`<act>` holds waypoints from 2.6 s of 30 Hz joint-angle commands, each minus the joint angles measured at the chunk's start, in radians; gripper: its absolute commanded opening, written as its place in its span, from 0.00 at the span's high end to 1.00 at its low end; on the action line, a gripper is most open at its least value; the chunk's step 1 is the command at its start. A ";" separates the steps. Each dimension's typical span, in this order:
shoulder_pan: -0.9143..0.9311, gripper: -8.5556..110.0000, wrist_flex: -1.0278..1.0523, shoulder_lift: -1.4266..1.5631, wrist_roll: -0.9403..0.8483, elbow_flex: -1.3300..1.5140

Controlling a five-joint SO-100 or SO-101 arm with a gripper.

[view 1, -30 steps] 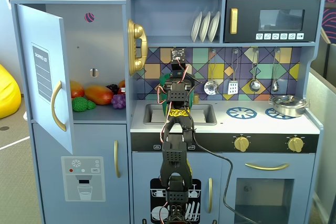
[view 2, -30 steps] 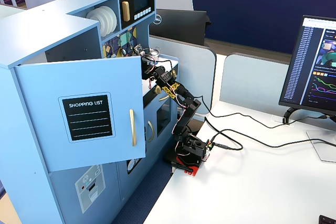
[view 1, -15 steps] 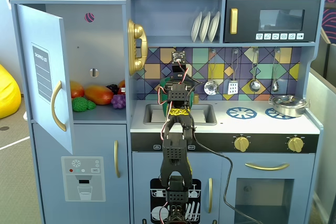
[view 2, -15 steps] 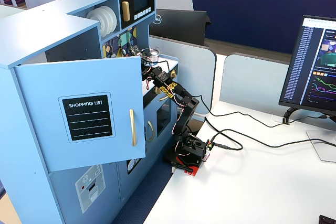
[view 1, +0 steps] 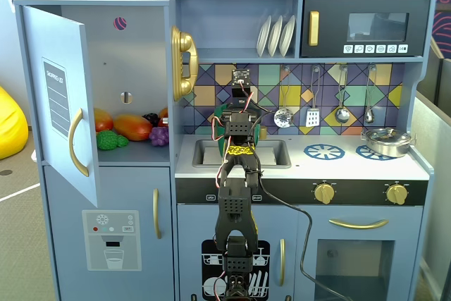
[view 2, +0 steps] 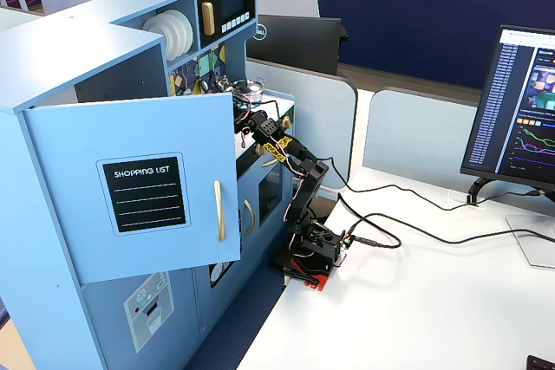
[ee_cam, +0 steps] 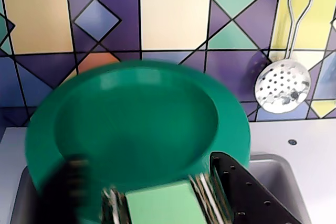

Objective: Pick up the lid from the counter and put it on the green recipient

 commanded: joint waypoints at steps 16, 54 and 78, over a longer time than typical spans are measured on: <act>0.009 0.69 0.331 0.630 -0.021 0.295; -0.040 0.92 0.870 1.261 0.170 1.671; -0.020 0.91 0.920 1.261 0.120 1.671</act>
